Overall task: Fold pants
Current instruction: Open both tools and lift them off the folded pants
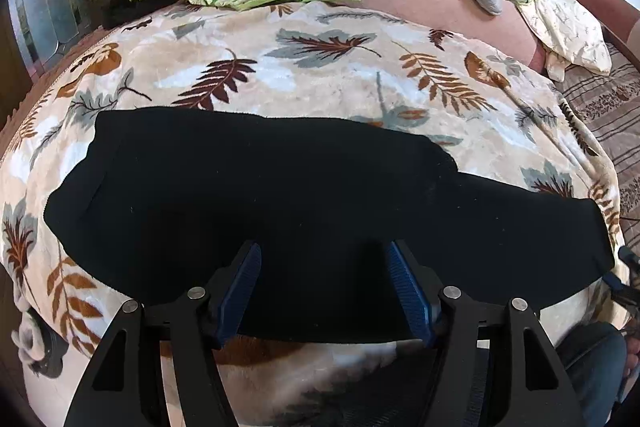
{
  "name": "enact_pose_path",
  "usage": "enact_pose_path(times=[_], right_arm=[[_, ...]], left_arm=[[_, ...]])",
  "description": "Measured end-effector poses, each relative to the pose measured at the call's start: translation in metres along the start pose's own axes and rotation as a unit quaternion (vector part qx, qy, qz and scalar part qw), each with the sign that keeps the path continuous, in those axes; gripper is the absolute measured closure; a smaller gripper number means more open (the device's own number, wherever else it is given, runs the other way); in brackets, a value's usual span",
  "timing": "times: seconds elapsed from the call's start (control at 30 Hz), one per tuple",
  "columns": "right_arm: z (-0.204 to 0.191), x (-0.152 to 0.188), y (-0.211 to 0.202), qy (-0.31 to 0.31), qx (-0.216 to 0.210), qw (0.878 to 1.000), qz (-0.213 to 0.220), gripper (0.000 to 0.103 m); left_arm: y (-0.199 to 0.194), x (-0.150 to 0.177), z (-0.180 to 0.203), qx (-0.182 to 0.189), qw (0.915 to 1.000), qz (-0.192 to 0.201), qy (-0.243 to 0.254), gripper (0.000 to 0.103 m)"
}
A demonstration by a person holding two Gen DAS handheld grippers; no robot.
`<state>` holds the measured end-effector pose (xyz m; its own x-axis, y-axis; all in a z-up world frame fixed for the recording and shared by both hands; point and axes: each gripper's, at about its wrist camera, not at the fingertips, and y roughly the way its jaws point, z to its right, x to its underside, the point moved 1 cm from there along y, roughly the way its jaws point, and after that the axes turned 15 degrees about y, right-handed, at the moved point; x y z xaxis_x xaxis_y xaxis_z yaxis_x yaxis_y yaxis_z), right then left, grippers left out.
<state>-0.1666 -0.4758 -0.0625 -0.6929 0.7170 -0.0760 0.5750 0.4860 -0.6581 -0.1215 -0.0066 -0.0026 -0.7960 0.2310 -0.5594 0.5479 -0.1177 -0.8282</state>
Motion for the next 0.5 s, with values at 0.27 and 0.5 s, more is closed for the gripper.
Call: enact_pose_path(times=[0.27, 0.5], right_arm=[[0.007, -0.005, -0.001, 0.035, -0.05, 0.997, -0.052, 0.029], [0.013, -0.006, 0.005, 0.094, -0.029, 0.993, -0.063, 0.035]], left_arm=[[0.005, -0.001, 0.0, 0.0, 1.0, -0.006, 0.001, 0.037], [0.01, -0.003, 0.005, -0.005, 0.9998, -0.016, 0.011, 0.035]])
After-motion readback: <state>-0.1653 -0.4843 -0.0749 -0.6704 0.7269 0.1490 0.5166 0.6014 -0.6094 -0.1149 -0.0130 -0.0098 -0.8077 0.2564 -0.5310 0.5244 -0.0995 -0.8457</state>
